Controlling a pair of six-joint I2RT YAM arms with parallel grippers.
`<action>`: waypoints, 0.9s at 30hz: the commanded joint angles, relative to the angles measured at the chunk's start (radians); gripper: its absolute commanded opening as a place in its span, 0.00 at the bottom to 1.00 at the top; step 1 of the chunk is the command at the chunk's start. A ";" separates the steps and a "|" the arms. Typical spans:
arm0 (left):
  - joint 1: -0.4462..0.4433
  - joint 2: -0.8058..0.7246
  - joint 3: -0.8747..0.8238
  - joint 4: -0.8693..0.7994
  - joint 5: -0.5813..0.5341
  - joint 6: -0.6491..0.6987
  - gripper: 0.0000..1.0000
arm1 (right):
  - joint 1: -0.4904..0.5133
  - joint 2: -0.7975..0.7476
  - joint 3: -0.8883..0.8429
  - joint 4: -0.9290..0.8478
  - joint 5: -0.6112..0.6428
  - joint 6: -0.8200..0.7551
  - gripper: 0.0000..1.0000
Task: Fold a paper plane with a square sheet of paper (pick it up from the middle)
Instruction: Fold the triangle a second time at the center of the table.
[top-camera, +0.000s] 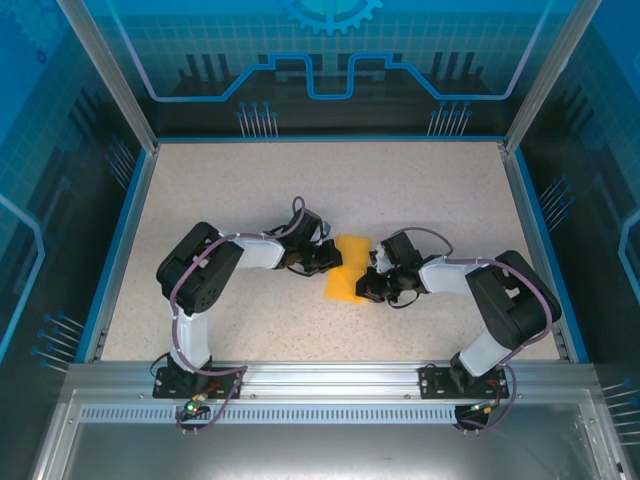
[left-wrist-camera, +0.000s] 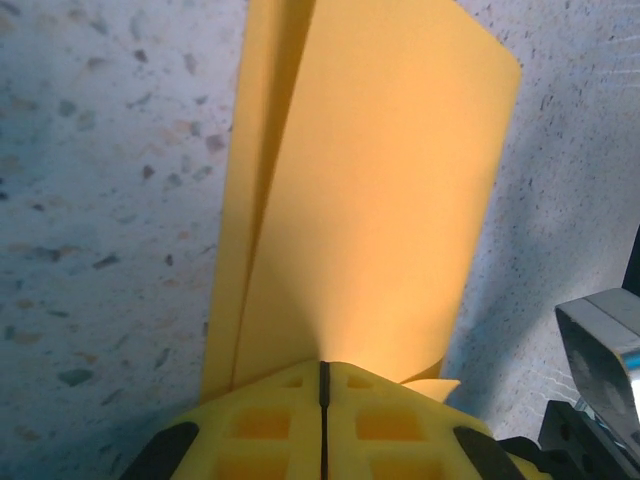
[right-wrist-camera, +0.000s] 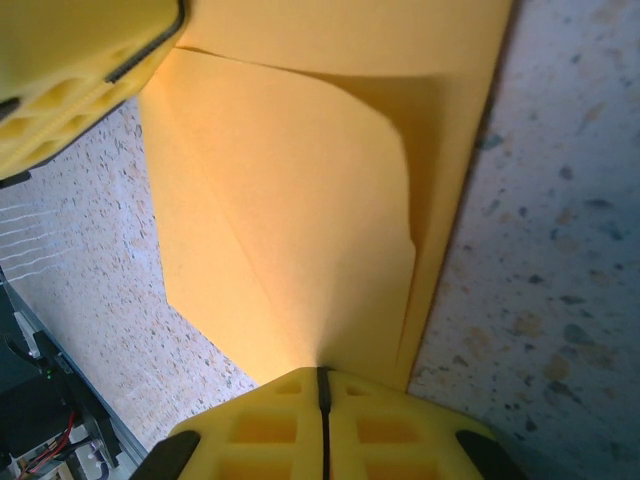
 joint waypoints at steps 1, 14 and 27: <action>0.006 0.024 -0.038 0.018 -0.016 0.032 0.08 | 0.001 0.035 -0.027 -0.142 0.088 -0.019 0.07; 0.041 -0.068 0.012 -0.097 -0.044 0.116 0.09 | 0.000 0.030 -0.024 -0.140 0.083 -0.018 0.07; -0.048 -0.211 0.016 -0.110 0.014 0.058 0.14 | 0.000 0.026 -0.026 -0.130 0.079 -0.016 0.07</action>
